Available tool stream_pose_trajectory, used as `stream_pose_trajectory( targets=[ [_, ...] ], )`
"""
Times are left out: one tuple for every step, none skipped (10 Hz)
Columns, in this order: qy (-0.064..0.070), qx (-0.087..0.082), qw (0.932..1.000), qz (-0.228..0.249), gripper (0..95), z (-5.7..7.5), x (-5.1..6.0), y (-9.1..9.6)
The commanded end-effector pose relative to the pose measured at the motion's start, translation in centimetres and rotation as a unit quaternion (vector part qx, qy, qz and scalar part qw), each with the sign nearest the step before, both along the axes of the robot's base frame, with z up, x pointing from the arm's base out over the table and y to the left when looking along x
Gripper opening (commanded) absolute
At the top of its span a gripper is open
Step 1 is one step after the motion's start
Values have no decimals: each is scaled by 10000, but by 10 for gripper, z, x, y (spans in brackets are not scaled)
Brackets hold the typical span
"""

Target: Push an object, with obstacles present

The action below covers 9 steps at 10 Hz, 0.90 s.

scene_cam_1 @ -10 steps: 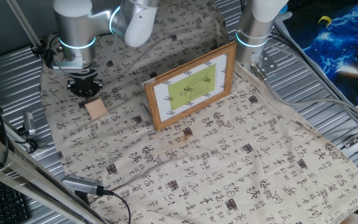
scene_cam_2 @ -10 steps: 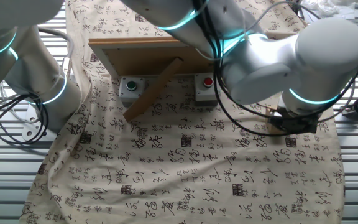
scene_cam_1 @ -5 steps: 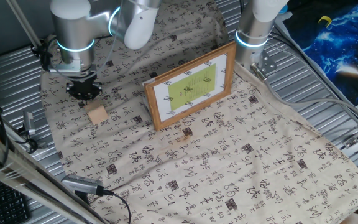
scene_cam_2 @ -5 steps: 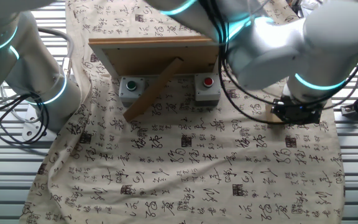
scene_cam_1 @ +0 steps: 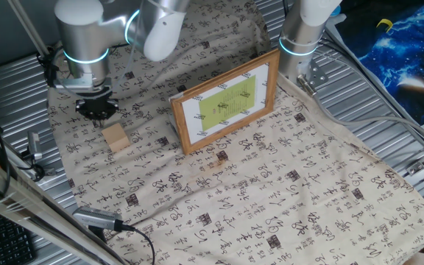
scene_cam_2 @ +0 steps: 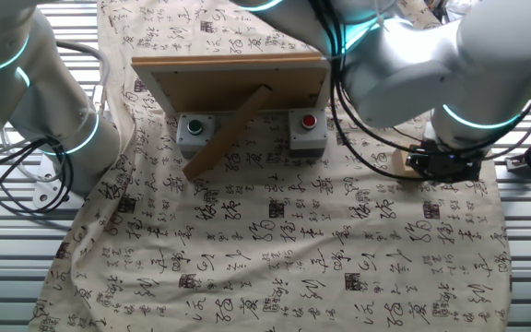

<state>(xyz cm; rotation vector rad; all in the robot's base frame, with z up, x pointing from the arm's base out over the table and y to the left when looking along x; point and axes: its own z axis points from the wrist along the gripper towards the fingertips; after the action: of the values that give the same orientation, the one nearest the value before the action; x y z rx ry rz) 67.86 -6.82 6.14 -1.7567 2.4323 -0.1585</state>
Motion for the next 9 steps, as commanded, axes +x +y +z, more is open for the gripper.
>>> stream_pose_trajectory(
  targets=[
    [-13, -21, 9997, 239, 0, -8, 3, 3],
    [52, -39, 9992, 394, 0, -12, 5, 8],
    [110, -48, 9988, 470, 0, -14, 6, 11],
    [170, -58, 9983, 546, 0, -16, 7, 14],
    [239, -47, 9977, 636, 0, -19, 6, 17],
    [288, -31, 9973, 669, 0, -21, 5, 17],
    [327, -30, 9970, 704, 0, -23, 4, 17],
    [439, -1, 9963, 745, 0, -23, 4, 17],
    [480, -9, 9959, 773, 0, -24, 3, 17]
  ],
)
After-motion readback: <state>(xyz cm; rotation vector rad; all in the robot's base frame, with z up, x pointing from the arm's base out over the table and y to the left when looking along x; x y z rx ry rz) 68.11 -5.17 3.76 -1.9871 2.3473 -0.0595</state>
